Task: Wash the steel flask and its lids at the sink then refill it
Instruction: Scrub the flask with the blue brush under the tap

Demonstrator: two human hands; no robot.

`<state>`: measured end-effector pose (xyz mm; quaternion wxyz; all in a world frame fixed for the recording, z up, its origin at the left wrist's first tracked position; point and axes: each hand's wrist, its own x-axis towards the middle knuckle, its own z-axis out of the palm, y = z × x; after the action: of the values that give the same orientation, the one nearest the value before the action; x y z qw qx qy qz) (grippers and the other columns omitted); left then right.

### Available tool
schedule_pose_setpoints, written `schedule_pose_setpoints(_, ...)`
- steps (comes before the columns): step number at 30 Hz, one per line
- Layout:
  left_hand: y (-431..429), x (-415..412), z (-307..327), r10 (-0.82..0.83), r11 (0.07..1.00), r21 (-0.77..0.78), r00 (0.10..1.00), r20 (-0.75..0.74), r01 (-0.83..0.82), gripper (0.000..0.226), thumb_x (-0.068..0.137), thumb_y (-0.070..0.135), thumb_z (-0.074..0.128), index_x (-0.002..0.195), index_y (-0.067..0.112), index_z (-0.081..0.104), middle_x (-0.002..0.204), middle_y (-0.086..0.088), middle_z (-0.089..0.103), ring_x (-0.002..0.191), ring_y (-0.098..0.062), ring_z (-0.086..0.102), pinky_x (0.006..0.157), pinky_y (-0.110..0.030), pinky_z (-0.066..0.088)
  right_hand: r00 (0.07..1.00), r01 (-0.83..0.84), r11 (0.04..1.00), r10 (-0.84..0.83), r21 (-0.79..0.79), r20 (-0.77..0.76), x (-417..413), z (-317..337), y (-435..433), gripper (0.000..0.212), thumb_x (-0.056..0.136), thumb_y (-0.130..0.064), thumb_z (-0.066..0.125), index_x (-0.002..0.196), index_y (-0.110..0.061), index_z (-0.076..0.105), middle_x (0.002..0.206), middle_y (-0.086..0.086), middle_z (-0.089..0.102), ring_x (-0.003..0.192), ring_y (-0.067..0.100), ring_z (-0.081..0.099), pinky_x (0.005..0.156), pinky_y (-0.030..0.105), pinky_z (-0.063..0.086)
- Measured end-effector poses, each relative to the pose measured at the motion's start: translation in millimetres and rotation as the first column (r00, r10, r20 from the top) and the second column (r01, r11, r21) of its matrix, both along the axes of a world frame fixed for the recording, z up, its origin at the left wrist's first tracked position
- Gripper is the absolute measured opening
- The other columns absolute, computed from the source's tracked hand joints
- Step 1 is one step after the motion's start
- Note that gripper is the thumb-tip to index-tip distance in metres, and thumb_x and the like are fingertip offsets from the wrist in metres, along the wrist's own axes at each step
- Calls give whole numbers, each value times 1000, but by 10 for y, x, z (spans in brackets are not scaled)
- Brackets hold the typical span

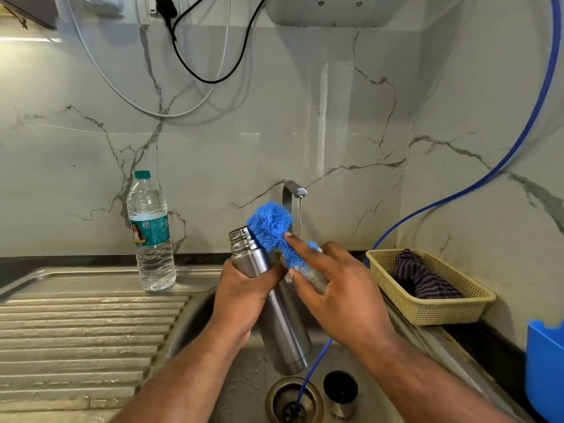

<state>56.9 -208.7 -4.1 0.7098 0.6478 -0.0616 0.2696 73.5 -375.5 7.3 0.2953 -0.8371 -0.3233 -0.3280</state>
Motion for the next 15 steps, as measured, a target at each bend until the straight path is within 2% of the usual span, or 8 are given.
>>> schedule_pose_setpoints(3, -26, 6, -17, 6, 1000, -13, 1000, -3, -6, 40, 80, 23, 86, 118, 18, 73, 108, -11, 77, 102, -31, 74, 93, -54, 58, 999, 43, 999, -43, 12, -12, 15, -6, -28, 59, 96, -52, 55, 150, -61, 32, 88, -15, 43, 69, 3, 49, 58, 19, 36)
schedule_pose_setpoints(6, -14, 8, -34, 39, 995, -90, 999, -23, -41, 30, 82, 14, 82, 111, 14, 74, 101, -11, 79, 96, -31, 76, 81, -43, 61, 996, 29, 998, -24, -50, 84, -101, 10, 44, 60, 96, -55, 46, 153, -53, 31, 89, -17, 37, 61, 5, 46, 50, 18, 39)
schedule_pose_setpoints(9, 20, 12, -23, 44, 994, -96, 998, -53, -49, 30, 82, 16, 83, 111, 16, 74, 101, -10, 78, 96, -31, 76, 82, -45, 61, 995, 48, 998, -44, -36, 90, -48, -1, 44, 60, 96, -52, 50, 153, -55, 30, 90, -17, 36, 63, 6, 48, 50, 25, 45)
schedule_pose_setpoints(11, 28, 19, -15, 54, 997, -47, 997, -54, -57, 34, 81, 22, 86, 113, 19, 74, 103, -8, 78, 97, -29, 75, 86, -48, 60, 998, 43, 999, -43, -8, 45, 17, -14, -14, 62, 97, -49, 57, 152, -58, 30, 89, -15, 39, 64, 7, 48, 53, 24, 42)
schedule_pose_setpoints(15, 30, 18, -44, 77, 996, -39, 995, -62, -79, 16, 86, 13, 79, 101, 13, 76, 95, -11, 79, 94, -32, 76, 83, -45, 61, 987, -5, 991, 26, -132, 160, -93, 9, 18, 58, 95, -53, 47, 151, -54, 36, 90, -14, 44, 58, 7, 49, 45, 20, 42)
